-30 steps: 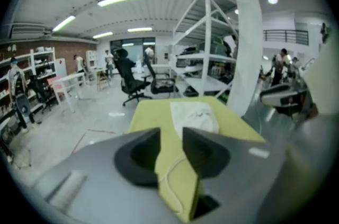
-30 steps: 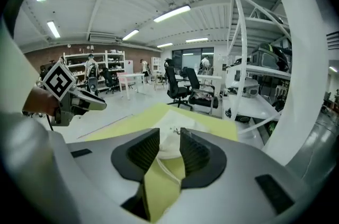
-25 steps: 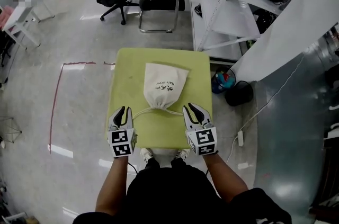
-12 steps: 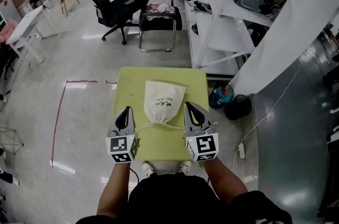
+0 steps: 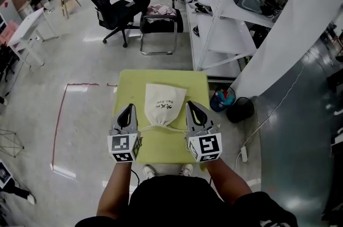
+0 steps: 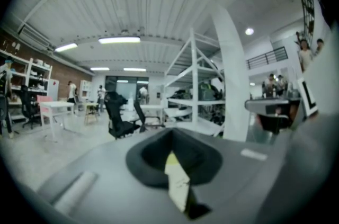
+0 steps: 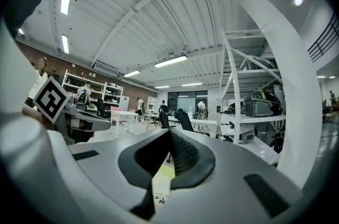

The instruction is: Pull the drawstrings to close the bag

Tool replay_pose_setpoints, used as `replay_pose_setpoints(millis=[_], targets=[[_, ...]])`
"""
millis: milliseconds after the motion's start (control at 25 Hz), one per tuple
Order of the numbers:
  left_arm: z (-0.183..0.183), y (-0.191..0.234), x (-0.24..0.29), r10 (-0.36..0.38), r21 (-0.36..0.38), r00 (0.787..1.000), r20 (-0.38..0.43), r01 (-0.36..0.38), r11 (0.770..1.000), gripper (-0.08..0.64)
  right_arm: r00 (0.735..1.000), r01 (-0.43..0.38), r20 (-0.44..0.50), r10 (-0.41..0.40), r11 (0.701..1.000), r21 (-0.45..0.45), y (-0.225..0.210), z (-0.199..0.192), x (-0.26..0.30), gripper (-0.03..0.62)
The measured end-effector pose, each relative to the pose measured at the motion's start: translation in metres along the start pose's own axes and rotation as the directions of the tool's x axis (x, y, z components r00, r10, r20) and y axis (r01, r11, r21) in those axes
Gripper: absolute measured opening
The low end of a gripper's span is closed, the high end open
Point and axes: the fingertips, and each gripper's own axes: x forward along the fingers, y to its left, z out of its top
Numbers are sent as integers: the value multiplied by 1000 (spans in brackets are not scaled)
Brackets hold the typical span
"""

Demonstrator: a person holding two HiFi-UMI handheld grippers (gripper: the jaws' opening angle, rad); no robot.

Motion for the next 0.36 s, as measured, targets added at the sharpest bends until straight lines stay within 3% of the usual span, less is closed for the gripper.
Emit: replay_pose_setpoints(millis=[360], targets=[[14,-17,3,-41,7,998,47,41,999,8,1000,6,-21,-6,1000,-19,-11,-2,2,6]])
